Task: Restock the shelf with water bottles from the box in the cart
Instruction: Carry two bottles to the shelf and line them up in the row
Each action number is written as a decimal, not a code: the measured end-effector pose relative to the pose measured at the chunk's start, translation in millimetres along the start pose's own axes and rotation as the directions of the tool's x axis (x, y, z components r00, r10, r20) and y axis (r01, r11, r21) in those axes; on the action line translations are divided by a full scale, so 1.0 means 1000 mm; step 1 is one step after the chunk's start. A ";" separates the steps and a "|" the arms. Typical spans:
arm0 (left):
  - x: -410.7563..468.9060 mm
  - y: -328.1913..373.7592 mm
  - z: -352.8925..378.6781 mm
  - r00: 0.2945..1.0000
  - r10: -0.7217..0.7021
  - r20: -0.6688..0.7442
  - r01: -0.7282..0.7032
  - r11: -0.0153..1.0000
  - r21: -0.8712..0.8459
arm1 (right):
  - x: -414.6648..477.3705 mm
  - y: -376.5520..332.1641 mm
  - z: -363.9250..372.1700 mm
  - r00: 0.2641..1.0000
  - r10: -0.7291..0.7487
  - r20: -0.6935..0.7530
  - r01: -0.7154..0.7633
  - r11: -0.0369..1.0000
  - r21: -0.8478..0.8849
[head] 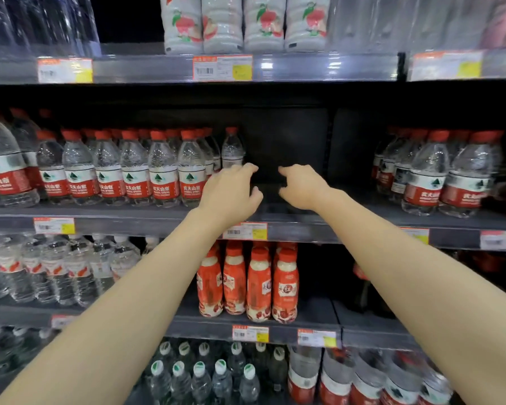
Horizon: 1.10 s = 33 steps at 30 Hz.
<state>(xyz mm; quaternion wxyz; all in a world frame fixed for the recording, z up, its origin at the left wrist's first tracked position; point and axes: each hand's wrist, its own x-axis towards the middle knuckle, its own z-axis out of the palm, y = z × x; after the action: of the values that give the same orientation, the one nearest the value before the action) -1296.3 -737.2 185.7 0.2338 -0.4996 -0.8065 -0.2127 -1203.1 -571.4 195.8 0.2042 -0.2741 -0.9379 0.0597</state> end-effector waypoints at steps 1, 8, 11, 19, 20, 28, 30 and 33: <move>0.005 0.003 0.002 1.000 -0.010 0.008 0.010 1.000 0.005 | -0.001 0.002 -0.004 1.000 -0.001 0.014 0.001 1.000 -0.017; 0.039 0.021 -0.002 0.969 -0.006 0.248 -0.019 0.995 0.097 | -0.013 0.021 -0.035 0.993 0.122 0.008 -0.122 0.992 -0.028; 0.045 0.033 -0.026 0.939 0.006 0.345 -0.053 0.990 0.129 | -0.022 0.022 -0.062 0.988 0.149 0.033 -0.147 0.987 -0.069; 0.043 0.100 -0.144 0.869 0.088 0.487 -0.080 0.996 -0.038 | -0.085 -0.013 -0.177 0.920 0.274 0.281 -0.255 0.962 -0.101; 0.042 0.109 -0.162 0.857 0.112 0.503 -0.094 0.994 -0.061 | -0.095 -0.019 -0.196 0.909 0.291 0.298 -0.272 0.957 -0.106; 0.041 0.189 -0.273 0.838 0.234 0.494 -0.170 0.970 -0.171 | -0.173 -0.037 -0.332 0.857 0.402 0.322 -0.371 0.916 -0.157; 0.041 0.214 -0.291 0.835 0.259 0.485 -0.183 0.963 -0.198 | -0.192 -0.031 -0.358 0.852 0.411 0.323 -0.388 0.912 -0.135; 0.036 0.257 -0.312 0.821 0.308 0.480 -0.218 0.947 -0.235 | -0.227 -0.008 -0.394 0.846 0.449 0.288 -0.432 0.893 -0.125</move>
<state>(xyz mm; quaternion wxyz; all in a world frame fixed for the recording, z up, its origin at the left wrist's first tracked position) -1026.3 -786.3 484.6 -0.0049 -0.6627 -0.7413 -0.1062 -869.7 -700.1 476.1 0.0282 -0.4745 -0.8714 0.1210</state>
